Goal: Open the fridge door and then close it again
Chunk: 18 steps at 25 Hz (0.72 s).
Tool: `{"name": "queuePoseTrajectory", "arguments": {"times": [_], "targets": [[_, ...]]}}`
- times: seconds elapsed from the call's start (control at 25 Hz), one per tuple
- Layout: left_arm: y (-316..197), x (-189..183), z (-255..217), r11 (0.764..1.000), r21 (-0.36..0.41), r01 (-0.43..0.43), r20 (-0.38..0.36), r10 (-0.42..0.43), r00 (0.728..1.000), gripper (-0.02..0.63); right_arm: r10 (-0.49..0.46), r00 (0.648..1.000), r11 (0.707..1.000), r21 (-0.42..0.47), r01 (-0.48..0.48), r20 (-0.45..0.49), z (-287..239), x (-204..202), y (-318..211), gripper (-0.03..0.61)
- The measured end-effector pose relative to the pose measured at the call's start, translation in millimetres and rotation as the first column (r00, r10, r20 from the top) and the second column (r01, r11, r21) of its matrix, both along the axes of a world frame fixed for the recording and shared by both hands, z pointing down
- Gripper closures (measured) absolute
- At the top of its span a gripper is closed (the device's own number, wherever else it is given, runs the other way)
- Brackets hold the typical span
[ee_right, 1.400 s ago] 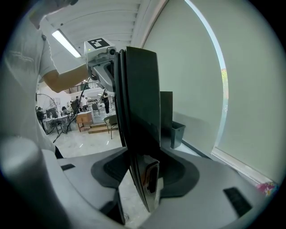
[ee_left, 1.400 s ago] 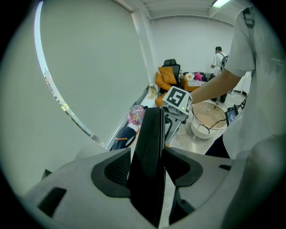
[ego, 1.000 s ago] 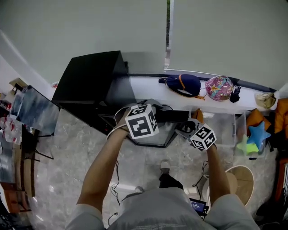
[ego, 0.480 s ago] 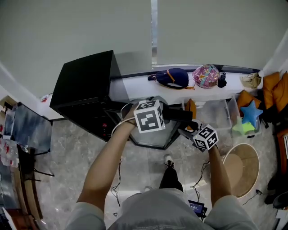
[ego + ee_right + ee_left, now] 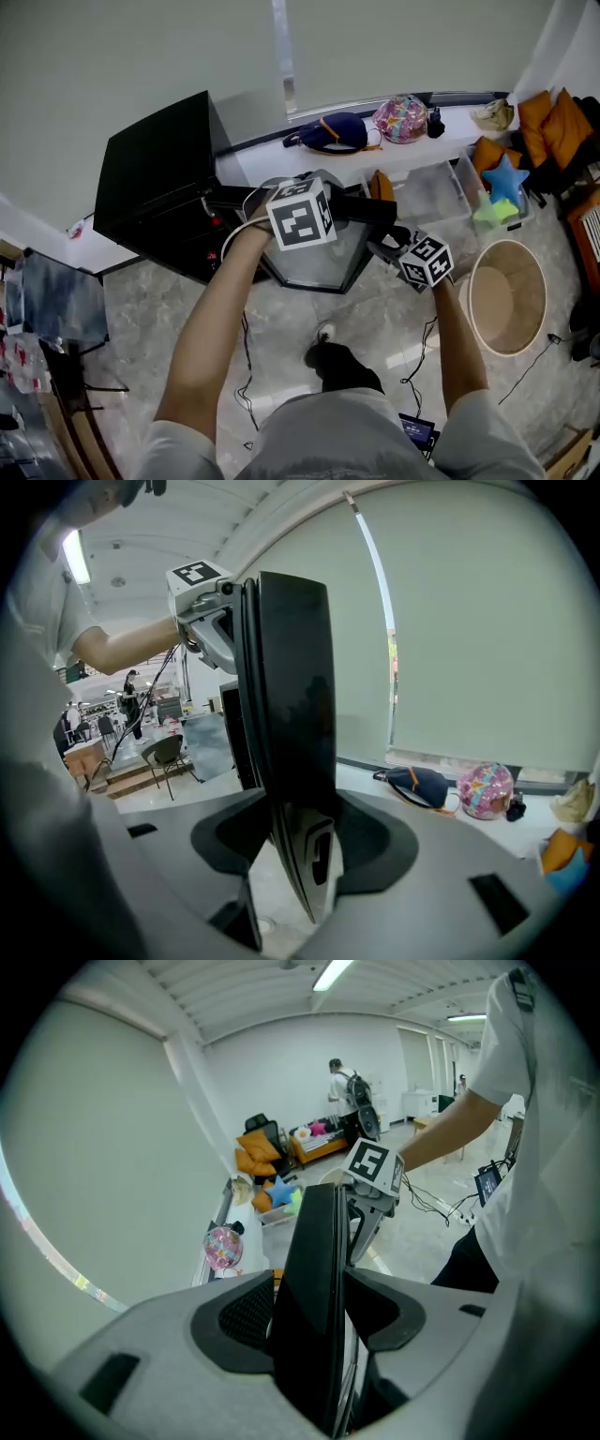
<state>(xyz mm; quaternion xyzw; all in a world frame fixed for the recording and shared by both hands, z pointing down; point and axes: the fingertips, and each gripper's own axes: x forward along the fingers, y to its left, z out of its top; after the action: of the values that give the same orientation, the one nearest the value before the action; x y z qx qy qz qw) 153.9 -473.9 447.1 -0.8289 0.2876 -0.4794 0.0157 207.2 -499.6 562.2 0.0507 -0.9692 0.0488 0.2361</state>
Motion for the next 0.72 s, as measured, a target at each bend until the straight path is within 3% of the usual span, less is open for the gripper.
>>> {"name": "queuePoseTrajectory", "arguments": {"times": [0.36, 0.72], "targets": [[35.4, 13.2, 0.6, 0.988, 0.046, -0.145, 0.014, 0.144, 0.989, 0.383, 0.126, 0.992, 0.992, 0.004, -0.126, 0.001, 0.2, 16.1, 43.2, 0.379], [72.8, 16.3, 1.9, 0.958, 0.098, -0.270, 0.048, 0.266, 0.963, 0.383, 0.228, 0.973, 0.974, -0.003, -0.228, 0.028, -1.6, 21.9, 90.1, 0.379]]}}
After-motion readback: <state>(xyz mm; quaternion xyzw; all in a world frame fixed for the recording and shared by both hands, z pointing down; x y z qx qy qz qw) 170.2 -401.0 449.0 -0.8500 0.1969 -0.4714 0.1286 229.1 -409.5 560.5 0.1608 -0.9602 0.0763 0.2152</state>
